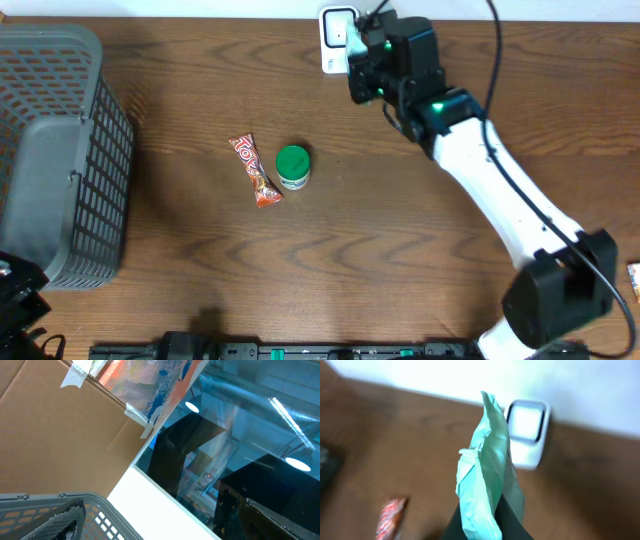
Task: Scan the item barcode
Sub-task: 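Hold the mint-green pack in front of the scanner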
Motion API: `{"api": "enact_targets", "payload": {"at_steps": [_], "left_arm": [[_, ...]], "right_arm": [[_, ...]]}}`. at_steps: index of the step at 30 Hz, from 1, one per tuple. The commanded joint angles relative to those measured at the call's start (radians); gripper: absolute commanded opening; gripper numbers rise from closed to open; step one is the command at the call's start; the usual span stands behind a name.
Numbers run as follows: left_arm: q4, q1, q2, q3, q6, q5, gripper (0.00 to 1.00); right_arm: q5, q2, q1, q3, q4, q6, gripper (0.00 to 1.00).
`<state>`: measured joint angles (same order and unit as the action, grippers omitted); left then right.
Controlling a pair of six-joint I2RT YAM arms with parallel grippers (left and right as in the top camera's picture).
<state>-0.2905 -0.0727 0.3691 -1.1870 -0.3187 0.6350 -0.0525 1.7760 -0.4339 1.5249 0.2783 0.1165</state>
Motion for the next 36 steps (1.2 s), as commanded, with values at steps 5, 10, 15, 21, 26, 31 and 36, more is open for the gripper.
{"api": "enact_targets", "payload": {"at_steps": [5, 10, 15, 21, 26, 31, 36], "left_arm": [[0.000, 0.004, -0.002, 0.006, -0.009, 0.002, 0.98], [0.000, 0.004, -0.002, 0.006, -0.009, 0.002, 0.98], [0.000, 0.004, -0.002, 0.006, -0.009, 0.002, 0.98], [0.000, 0.004, -0.002, 0.006, -0.009, 0.002, 0.98], [0.000, 0.004, -0.002, 0.011, -0.009, 0.002, 0.98], [0.001, 0.004, -0.002, 0.014, -0.009, 0.002, 0.98], [0.005, 0.004, -0.002, 0.014, -0.009, 0.002, 0.98]], "right_arm": [[0.111, 0.155, -0.008, 0.013, -0.306, -0.322, 0.01], [0.167, 0.278, -0.016, 0.130, -0.348, -0.496, 0.01], [0.181, 0.450, -0.024, 0.356, -0.268, -0.640, 0.01], [0.224, 0.655, -0.031, 0.608, -0.121, -0.760, 0.01], [0.323, 0.725, -0.052, 0.623, -0.086, -0.854, 0.01], [0.336, 0.732, -0.061, 0.623, -0.026, -0.882, 0.01], [0.377, 0.717, -0.080, 0.626, -0.018, -0.896, 0.01]]}}
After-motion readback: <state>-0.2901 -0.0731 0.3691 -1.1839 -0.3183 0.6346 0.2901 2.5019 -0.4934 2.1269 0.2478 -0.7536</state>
